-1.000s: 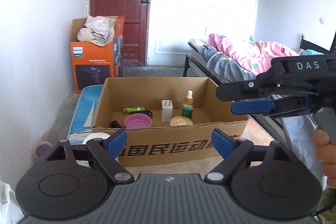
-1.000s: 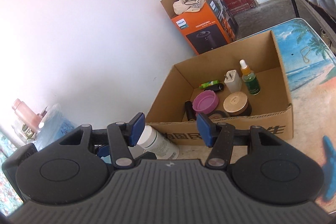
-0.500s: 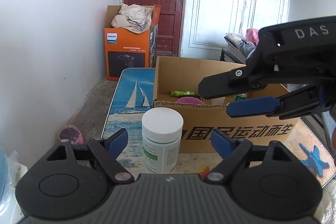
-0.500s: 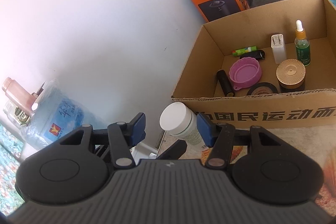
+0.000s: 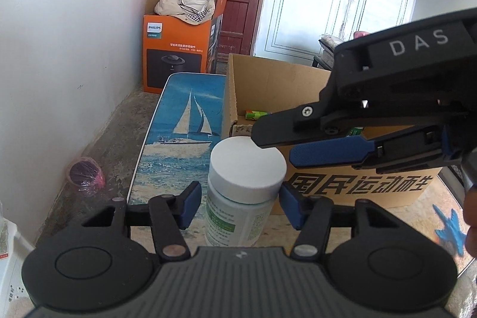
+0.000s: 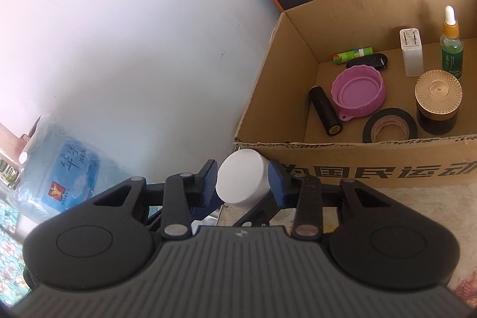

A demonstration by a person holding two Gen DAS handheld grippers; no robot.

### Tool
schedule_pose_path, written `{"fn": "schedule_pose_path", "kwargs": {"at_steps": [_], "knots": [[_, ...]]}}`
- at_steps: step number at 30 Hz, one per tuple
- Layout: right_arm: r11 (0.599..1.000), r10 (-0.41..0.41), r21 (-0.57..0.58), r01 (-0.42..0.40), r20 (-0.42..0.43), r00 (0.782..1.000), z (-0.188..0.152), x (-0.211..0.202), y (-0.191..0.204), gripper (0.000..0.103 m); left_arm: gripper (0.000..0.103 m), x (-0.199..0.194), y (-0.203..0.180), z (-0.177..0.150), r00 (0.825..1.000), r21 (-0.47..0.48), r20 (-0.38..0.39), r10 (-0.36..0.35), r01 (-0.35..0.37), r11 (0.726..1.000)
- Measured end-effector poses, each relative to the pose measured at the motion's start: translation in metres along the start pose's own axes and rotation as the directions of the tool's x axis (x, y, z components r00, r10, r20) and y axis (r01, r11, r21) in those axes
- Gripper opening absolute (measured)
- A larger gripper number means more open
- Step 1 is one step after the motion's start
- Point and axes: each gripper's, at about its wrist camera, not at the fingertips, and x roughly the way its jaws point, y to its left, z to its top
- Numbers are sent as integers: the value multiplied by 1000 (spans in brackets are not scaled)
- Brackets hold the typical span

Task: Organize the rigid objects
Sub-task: 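Close the right gripper on the white-capped bottle and lift it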

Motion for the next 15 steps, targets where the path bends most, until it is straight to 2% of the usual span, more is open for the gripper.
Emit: {"fn": "schedule_pose_path", "kwargs": {"at_steps": [7, 15], "knots": [[1000, -6, -16, 6, -12, 1000, -2, 6, 0, 25, 55, 0, 2, 0, 1000, -28, 3, -10, 10, 1000], [1000, 2, 22, -2, -15, 1000, -12, -13, -13, 25, 55, -9, -14, -2, 1000, -1, -3, -30, 30, 1000]]}}
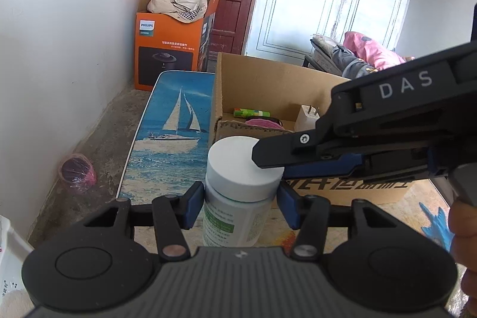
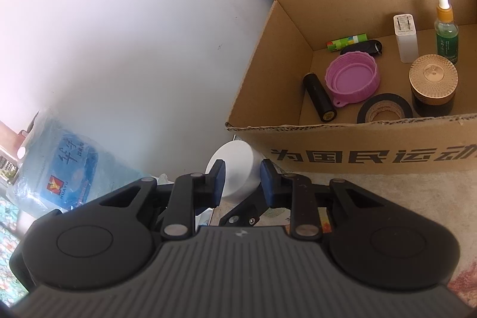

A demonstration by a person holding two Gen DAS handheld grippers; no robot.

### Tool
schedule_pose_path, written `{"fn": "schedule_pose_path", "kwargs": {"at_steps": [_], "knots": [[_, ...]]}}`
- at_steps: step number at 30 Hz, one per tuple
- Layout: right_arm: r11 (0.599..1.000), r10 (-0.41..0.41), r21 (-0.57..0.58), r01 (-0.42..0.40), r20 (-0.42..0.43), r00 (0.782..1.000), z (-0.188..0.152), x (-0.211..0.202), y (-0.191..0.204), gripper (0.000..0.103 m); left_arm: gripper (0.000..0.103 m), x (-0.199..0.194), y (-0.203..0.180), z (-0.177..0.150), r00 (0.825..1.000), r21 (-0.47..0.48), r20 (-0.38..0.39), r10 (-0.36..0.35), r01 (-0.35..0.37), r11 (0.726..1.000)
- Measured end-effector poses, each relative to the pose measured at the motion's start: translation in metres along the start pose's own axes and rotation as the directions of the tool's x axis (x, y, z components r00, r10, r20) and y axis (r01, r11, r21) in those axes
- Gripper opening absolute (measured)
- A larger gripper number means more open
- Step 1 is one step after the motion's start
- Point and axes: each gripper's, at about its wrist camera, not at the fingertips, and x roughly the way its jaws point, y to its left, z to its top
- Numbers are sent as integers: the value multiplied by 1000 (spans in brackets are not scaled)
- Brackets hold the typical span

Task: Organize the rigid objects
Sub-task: 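Close the right gripper on the white-capped bottle and lift it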

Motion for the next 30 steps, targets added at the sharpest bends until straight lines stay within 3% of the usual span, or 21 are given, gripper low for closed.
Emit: {"fn": "schedule_pose_path", "kwargs": {"at_steps": [8, 19, 30], "knots": [[1000, 11, 24, -12, 51, 999, -10, -48, -21, 26, 55, -13, -33, -4, 998, 59, 6, -56, 56, 997], [997, -59, 57, 52, 135, 989, -32, -113, -64, 27, 54, -3, -94, -12, 985, 158, -28, -169, 171, 972], [990, -108, 112, 91, 162, 981, -27, -127, -106, 28, 54, 29, -129, -14, 975, 211, -76, -207, 219, 953]]}}
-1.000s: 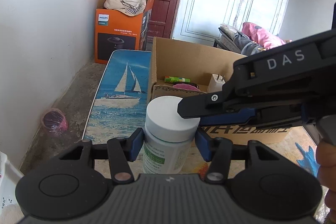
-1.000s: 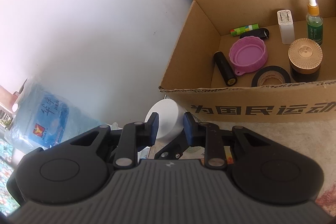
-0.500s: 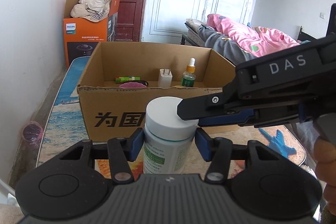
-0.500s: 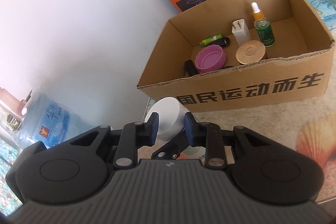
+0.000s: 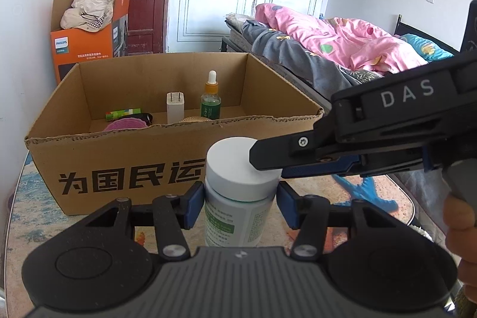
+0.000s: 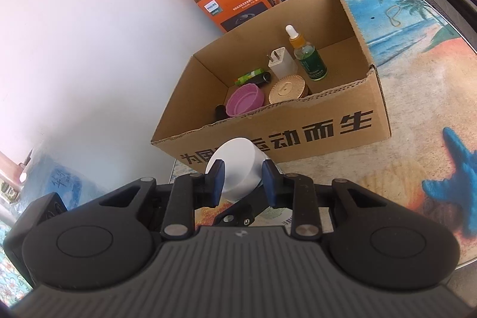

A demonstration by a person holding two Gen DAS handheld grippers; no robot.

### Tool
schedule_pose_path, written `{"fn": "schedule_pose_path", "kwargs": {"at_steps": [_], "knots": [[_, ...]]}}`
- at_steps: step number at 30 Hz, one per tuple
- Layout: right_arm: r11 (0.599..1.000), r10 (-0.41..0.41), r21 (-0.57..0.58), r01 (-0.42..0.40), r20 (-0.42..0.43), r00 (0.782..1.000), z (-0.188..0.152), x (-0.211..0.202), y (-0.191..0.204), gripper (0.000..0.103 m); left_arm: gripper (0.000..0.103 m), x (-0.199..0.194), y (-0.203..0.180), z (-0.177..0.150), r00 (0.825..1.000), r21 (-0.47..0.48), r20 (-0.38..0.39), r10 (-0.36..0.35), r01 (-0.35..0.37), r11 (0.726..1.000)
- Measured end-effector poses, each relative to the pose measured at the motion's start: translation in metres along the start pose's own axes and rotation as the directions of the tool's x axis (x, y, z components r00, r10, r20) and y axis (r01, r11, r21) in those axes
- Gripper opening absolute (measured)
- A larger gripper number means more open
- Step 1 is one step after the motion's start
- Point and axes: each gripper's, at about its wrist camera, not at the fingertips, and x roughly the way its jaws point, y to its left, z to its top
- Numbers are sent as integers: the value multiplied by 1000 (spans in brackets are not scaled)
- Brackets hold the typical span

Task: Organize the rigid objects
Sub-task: 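Close the right gripper on the white-capped bottle and lift it, then carry the white bottle into the box and open the right gripper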

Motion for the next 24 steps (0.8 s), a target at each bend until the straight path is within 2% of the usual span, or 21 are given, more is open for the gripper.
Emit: {"fn": "schedule_pose_path", "kwargs": {"at_steps": [9, 13, 24], "knots": [[1000, -27, 8, 27, 1, 1000, 3, 8, -9, 28, 54, 10, -10, 2, 999, 36, -33, 10, -9, 999], [1000, -20, 18, 20, -10, 1000, 2, 12, -10, 28, 54, 15, -17, 4, 997, 95, -65, 50, -44, 995], [1000, -4, 28, 4, -21, 1000, 1, 16, -10, 28, 54, 16, -16, 4, 996, 94, -73, 56, -49, 994]]}}
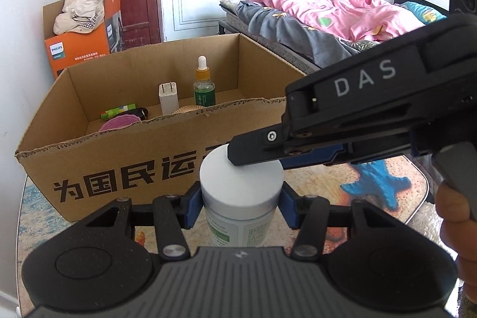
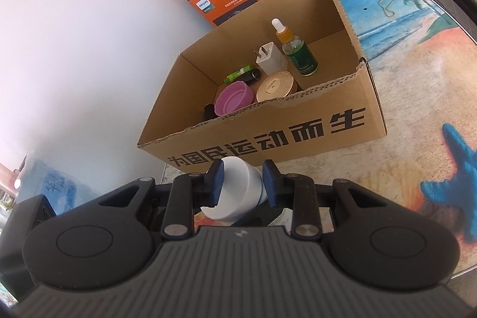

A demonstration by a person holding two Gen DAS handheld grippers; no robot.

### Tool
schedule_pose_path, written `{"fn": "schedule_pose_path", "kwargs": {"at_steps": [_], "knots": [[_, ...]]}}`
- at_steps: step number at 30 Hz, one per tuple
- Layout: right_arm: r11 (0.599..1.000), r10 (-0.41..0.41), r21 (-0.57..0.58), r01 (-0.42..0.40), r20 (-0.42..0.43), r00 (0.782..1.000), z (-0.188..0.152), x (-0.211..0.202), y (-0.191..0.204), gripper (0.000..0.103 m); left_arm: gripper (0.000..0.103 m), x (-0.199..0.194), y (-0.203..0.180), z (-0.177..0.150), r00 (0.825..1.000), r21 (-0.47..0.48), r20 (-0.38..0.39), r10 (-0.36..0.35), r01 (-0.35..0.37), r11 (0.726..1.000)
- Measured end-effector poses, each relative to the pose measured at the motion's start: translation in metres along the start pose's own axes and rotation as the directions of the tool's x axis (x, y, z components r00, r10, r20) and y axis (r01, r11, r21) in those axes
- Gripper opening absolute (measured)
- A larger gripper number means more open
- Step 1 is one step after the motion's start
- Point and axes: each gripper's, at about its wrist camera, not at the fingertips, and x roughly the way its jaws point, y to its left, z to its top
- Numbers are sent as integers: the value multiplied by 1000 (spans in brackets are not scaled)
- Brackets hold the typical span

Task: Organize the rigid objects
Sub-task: 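Carry the white bottle into the box and open the right gripper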

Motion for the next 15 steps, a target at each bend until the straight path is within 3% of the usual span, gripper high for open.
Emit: {"fn": "schedule_pose_path", "kwargs": {"at_steps": [15], "knots": [[1000, -2, -12, 2, -9, 1000, -3, -3, 1, 32, 54, 0, 0, 1, 1000, -5, -9, 4, -4, 1000]]}}
